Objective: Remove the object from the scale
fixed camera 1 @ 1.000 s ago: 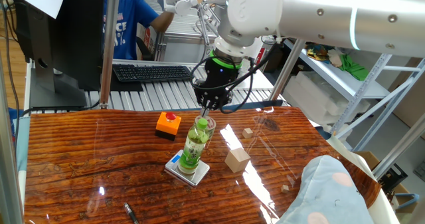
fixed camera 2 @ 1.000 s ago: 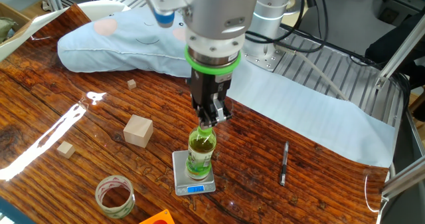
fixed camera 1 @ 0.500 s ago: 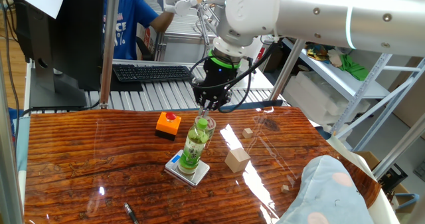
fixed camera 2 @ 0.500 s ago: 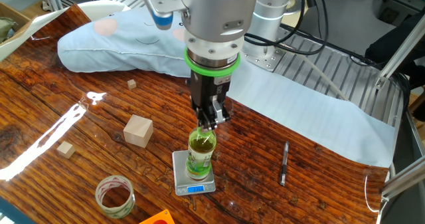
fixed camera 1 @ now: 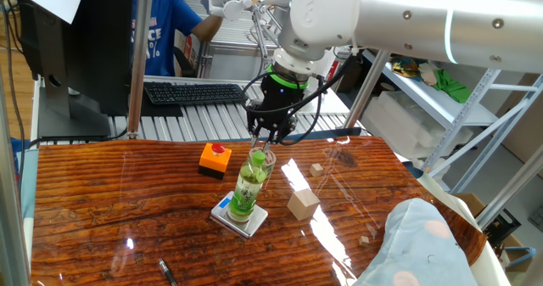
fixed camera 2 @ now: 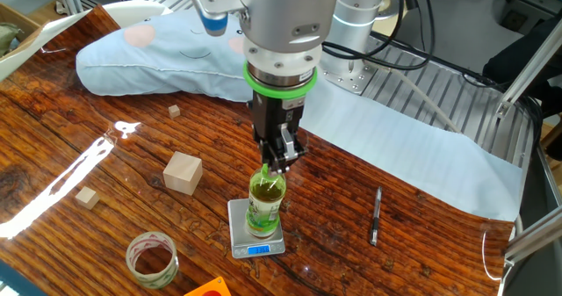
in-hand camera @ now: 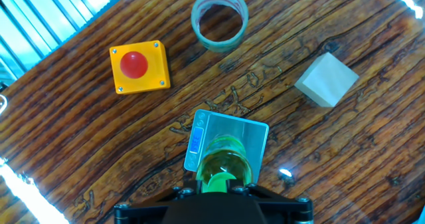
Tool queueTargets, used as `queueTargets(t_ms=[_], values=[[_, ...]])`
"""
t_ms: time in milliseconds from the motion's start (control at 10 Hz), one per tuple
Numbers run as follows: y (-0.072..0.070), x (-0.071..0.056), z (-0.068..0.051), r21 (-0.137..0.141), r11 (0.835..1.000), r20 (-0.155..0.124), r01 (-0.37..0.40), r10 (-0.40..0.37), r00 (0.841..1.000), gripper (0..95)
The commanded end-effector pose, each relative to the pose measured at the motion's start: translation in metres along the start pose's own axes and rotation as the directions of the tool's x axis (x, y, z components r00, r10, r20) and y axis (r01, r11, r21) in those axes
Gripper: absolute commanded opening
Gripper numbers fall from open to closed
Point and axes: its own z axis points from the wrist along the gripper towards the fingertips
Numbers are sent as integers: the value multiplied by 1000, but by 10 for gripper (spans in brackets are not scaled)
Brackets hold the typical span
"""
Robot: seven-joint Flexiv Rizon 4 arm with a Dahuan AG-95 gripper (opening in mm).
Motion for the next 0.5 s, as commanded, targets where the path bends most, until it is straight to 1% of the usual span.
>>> queueTargets(t_ms=[100,300,500], values=[[0,1,0,-3,1000,1,-10,10,1000,380],[-2,4,0,-8,1000,-3,-22,22,1000,380],[-5,9,3,-11,999,-4,-34,34,999,380]])
